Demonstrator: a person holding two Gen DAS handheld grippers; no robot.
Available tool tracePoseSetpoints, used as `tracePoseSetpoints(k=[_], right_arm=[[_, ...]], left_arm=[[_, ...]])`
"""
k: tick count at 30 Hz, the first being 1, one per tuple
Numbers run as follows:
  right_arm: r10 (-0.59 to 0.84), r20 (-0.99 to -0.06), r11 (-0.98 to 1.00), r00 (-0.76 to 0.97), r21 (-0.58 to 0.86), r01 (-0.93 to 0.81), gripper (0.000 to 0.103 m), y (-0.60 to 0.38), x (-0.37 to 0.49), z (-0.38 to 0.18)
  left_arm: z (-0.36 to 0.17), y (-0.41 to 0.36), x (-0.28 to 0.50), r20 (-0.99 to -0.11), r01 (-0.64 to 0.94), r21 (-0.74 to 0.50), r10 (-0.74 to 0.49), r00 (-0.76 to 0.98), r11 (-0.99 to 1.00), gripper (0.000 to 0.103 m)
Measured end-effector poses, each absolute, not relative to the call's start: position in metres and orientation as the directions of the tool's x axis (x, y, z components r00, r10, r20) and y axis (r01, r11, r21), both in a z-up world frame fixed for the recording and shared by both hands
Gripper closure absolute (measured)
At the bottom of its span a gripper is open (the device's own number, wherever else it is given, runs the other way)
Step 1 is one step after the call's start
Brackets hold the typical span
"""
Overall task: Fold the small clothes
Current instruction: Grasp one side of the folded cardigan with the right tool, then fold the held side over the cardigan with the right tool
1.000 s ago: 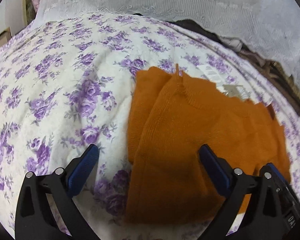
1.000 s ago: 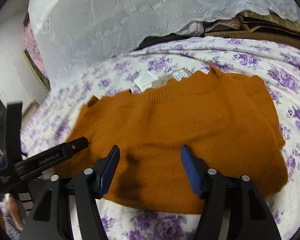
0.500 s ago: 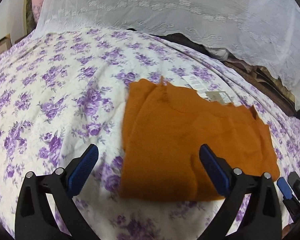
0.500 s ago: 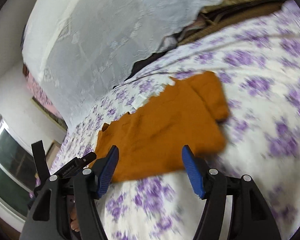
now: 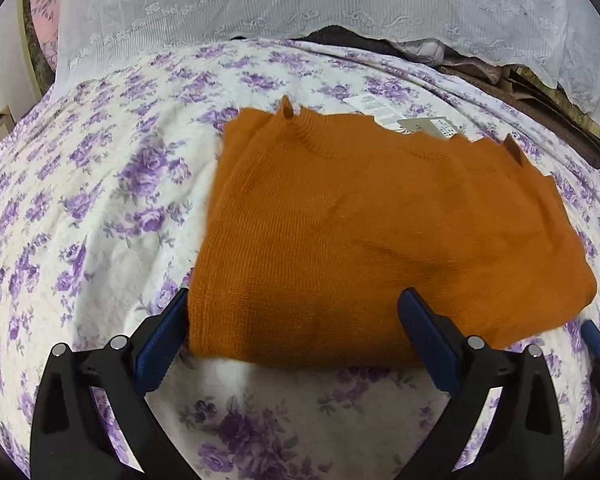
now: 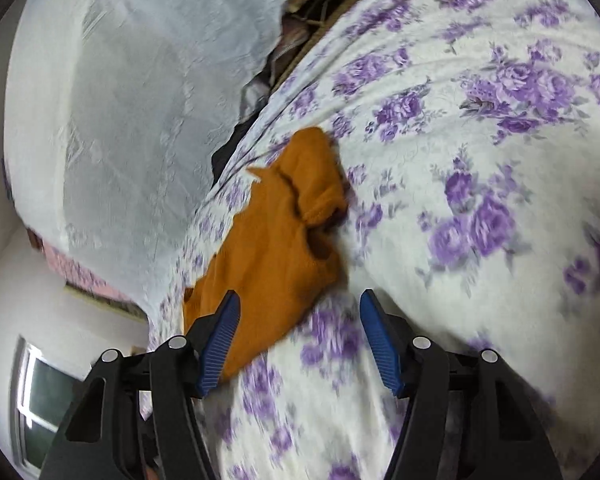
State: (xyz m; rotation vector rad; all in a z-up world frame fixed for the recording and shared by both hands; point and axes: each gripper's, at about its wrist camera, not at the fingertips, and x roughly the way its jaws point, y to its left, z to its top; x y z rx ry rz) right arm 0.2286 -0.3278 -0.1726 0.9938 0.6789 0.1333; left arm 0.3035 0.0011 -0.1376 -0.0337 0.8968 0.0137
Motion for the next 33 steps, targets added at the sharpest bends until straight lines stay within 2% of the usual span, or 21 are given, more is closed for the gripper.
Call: tracePoseSetpoints(k=[14,16,18,20,27,31,33], right_arm=[[0.354,-0.518,0.618,0.779,0.755,0.221,0.044,-0.323,0.314,-0.172],[0.342,-0.521,0.670,0.782,0.718,0.186,0.047,-0.316,0.317,-0.171],[0.321,-0.538,0.708,0.780,0.683,0.180,0.058,-0.312,0.316,-0.171],[0.341,-0.522,0.688,0.782,0.705,0.171,0.063,-0.316,0.313,-0.171],[0.427,-0.460,0.577,0.778,0.802,0.157,0.062,-0.331,0.295,-0.180],[0.422,-0.479,0.577,0.770,0.797,0.180,0.062,-0.329,0.296,-0.182],[0.404,-0.494,0.592,0.770,0.783,0.192,0.071,-0.326,0.303,-0.181]], left_arm=[[-0.140,-0.003,0.307,-0.782,-0.025,-0.006,0.011,0.623,1.000,0.004],[-0.137,-0.002,0.307,-0.774,-0.027,-0.013,0.007,0.633,1.000,0.004],[-0.132,0.000,0.306,-0.755,-0.033,-0.028,0.001,0.656,0.999,0.004],[-0.126,0.003,0.306,-0.733,-0.053,-0.036,0.010,0.681,0.998,0.004],[-0.136,0.014,0.316,-0.776,-0.086,-0.064,0.004,0.630,0.994,0.004],[-0.137,0.009,0.315,-0.770,-0.077,-0.043,0.016,0.638,0.996,0.004],[-0.138,0.004,0.314,-0.767,-0.065,-0.025,0.023,0.641,0.998,0.004]])
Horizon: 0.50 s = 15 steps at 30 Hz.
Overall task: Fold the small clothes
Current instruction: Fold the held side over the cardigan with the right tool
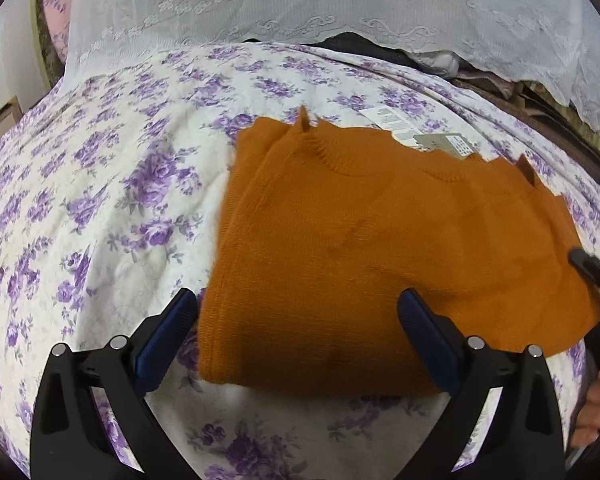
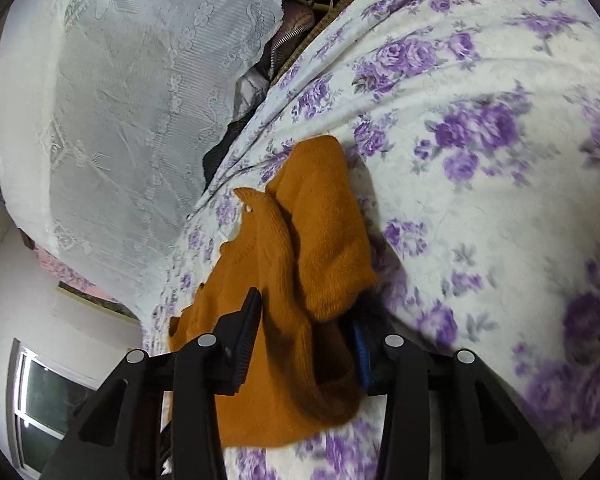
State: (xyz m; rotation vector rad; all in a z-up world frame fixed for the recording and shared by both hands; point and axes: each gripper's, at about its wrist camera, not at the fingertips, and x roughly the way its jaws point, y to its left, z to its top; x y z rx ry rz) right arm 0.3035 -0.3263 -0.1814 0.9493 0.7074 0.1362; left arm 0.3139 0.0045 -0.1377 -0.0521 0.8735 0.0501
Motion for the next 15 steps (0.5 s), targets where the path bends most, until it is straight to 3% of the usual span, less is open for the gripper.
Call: tracePoseSetpoints(k=[3,15], right_arm=[[0.381,-0.501,0.616,0.777,0.764,0.190,0.083,-0.323,0.307,-0.181],[0.345,-0.491,0.688,0.800,0.712,0.140,0.085,-0.307,0.305,-0.153]], left_arm=[[-0.143,-0.001,0.317,-0.776,-0.064,0.022,0.057,0.628,0.998,0.004],[-0.111,0.035,0.319,-0.768,-0.092,-0.046,0.023,0.641,0.995,0.004]])
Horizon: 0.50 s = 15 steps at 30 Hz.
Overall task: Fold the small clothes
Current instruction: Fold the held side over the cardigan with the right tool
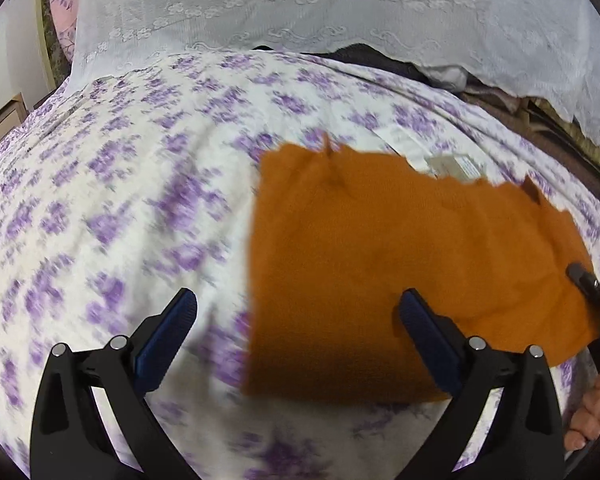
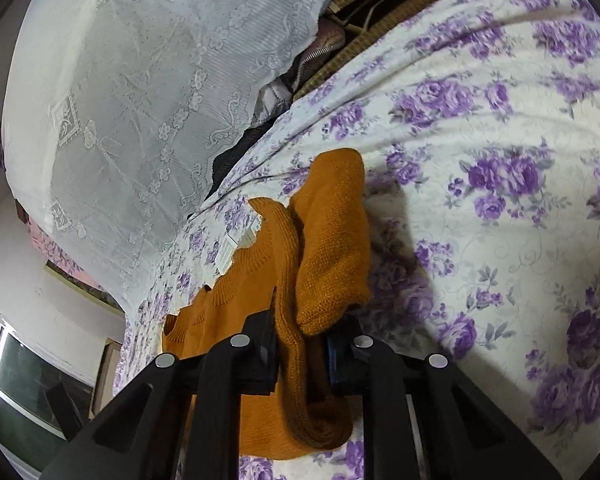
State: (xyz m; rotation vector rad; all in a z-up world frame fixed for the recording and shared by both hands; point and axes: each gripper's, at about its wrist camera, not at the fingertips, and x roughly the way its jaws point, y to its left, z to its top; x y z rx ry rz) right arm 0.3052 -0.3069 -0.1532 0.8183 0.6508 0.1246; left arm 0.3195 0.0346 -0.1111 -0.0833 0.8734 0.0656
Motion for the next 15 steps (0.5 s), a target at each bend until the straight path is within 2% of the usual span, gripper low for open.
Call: tracePoseSetpoints(k=[4,10,15], right_arm=[[0.320,-0.494,0.729,0.809,0.673,0.122,0.085,-0.298,0.304,-0.139],[0.258,-0.503,0.809,0.825,0.580,0.101,0.085,-0.276,0.299,-0.116],[0.222,-0.505,0.848,0.834,0.523,0.091,0.085,-0.257,0.300,-0.100]], left_arm=[[-0.099,0.067,0.323,-0.748,-0.135,-0.003,0.087,0.658,0.991,0.004],[-0.128,0.106,0.335,-0.807,-0.222,-0.095,0.056,0.588,0.971,0.004],[-0.110,0.103,0.324,-0.746,-0.209,-0.068,0.089,0.660,0.976,0.004]])
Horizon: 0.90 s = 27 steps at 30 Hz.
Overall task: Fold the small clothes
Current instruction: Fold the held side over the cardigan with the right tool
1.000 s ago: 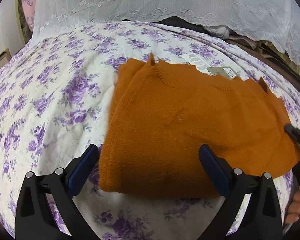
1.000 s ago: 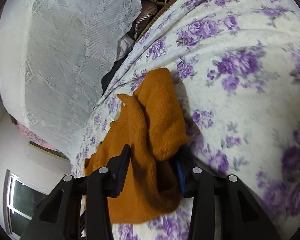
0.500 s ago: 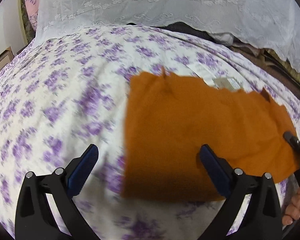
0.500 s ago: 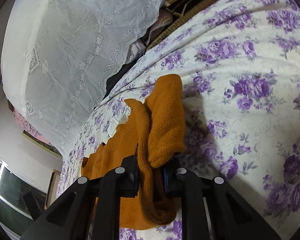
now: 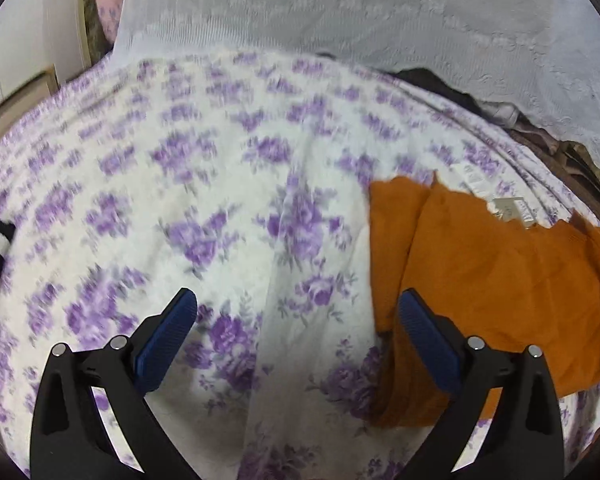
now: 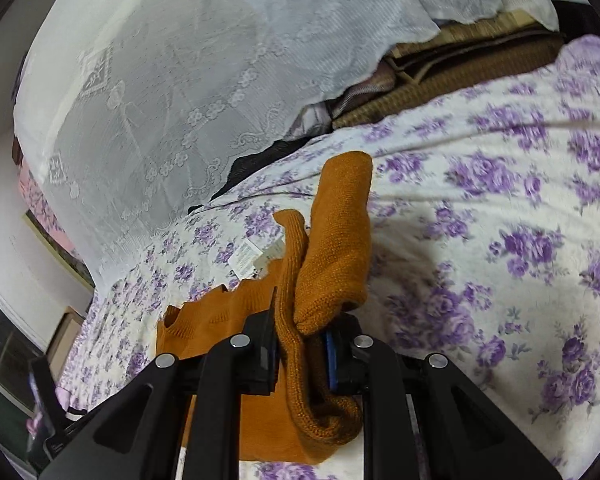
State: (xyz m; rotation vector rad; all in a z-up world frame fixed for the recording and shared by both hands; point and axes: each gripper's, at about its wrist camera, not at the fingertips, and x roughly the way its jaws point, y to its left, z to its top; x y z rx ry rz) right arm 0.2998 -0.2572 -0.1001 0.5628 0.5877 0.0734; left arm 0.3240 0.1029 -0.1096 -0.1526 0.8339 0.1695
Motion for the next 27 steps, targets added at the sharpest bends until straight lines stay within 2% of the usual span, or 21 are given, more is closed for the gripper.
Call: tracePoseSetpoints(k=[7,27], right_arm=[[0.195,-0.517,0.872,0.833,0.480,0.094,0.085,-0.239,0.301,-0.086],[0.190,-0.532,0.926,0.825,0.377,0.030,0.086,-0.161,0.309,-0.053]], left_arm=[[-0.103,0.092,0.321,-0.719,-0.176,-0.019,0.109,0.686,0.984,0.004],[-0.102,0.125,0.328,-0.732,-0.266,-0.095,0.114,0.672,0.959,0.004]])
